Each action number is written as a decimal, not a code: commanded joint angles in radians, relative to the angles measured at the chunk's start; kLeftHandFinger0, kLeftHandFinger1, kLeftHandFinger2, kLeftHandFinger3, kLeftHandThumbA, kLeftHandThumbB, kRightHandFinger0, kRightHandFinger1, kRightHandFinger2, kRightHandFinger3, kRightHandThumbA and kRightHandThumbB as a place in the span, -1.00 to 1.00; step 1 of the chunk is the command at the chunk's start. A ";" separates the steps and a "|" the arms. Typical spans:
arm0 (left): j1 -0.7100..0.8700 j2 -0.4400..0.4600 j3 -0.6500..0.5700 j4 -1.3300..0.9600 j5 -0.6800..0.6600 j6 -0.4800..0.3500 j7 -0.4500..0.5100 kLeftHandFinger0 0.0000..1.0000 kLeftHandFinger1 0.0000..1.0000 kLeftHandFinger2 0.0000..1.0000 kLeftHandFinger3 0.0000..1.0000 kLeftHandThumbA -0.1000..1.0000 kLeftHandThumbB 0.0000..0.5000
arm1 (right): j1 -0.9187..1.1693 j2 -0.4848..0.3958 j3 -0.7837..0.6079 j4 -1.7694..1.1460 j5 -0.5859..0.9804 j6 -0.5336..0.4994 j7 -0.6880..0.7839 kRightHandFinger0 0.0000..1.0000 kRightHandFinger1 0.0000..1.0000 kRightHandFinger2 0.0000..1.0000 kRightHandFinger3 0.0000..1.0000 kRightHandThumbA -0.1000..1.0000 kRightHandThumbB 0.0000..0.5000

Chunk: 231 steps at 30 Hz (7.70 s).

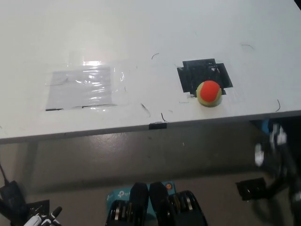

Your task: The robot uses right hand to squeeze a small tennis ball placed on the black area of the table

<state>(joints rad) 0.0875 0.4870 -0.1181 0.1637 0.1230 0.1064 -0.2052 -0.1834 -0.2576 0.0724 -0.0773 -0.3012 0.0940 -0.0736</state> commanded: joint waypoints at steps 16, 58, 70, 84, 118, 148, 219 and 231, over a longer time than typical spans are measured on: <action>-0.017 0.021 0.017 -0.016 0.022 0.026 -0.023 -0.57 -0.58 -0.22 -0.07 1.00 1.00 | -0.493 -0.036 0.146 -0.001 -0.207 0.216 0.171 1.00 1.00 1.00 1.00 0.24 0.70; -0.068 0.025 0.003 -0.020 0.058 0.003 -0.044 -0.64 -0.66 -0.25 0.03 1.00 1.00 | -0.633 0.120 0.303 0.861 -0.256 -0.213 -0.033 -1.00 -0.93 -0.80 1.00 -0.56 -1.00; -0.036 0.020 0.015 -0.027 0.056 -0.025 -0.037 -0.59 -0.64 -0.21 0.13 1.00 1.00 | -0.606 0.121 0.332 0.866 -0.371 -0.222 -0.303 -1.00 -0.56 0.12 -0.64 -1.00 -0.54; -0.006 0.010 0.041 -0.014 0.043 -0.041 -0.028 -0.57 -0.63 -0.20 0.00 1.00 1.00 | -0.512 0.073 0.178 0.704 -0.275 -0.375 -0.385 -1.00 -1.00 -0.34 -0.62 -1.00 0.00; 0.036 0.002 0.058 -0.015 0.053 -0.077 -0.034 -0.62 -0.65 -0.19 0.07 1.00 1.00 | -0.235 0.387 -0.189 0.167 0.138 -0.293 -0.320 -1.00 -1.00 -0.84 -0.95 -1.00 0.02; 0.028 0.016 0.051 -0.014 0.067 -0.051 -0.053 -0.59 -0.66 -0.20 0.23 1.00 1.00 | -0.461 0.043 0.120 0.332 -0.179 -0.078 -0.068 -1.00 -0.61 0.18 -0.25 -1.00 -0.41; -0.022 0.019 0.059 -0.002 0.056 -0.042 -0.065 -0.54 -0.59 -0.16 0.21 1.00 1.00 | -0.499 -0.088 0.323 0.311 -0.529 0.160 0.127 1.00 1.00 1.00 1.00 0.79 1.00; -0.009 0.014 0.070 -0.027 0.053 -0.030 -0.062 -0.57 -0.64 -0.20 0.12 1.00 1.00 | -0.303 -0.048 0.146 -0.018 -0.386 0.189 0.143 1.00 1.00 1.00 1.00 0.23 0.65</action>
<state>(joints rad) 0.0769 0.4844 -0.0611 0.1638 0.1858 0.0743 -0.2631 -0.5453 -0.3265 0.3081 0.0331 -0.7745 0.2607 0.0982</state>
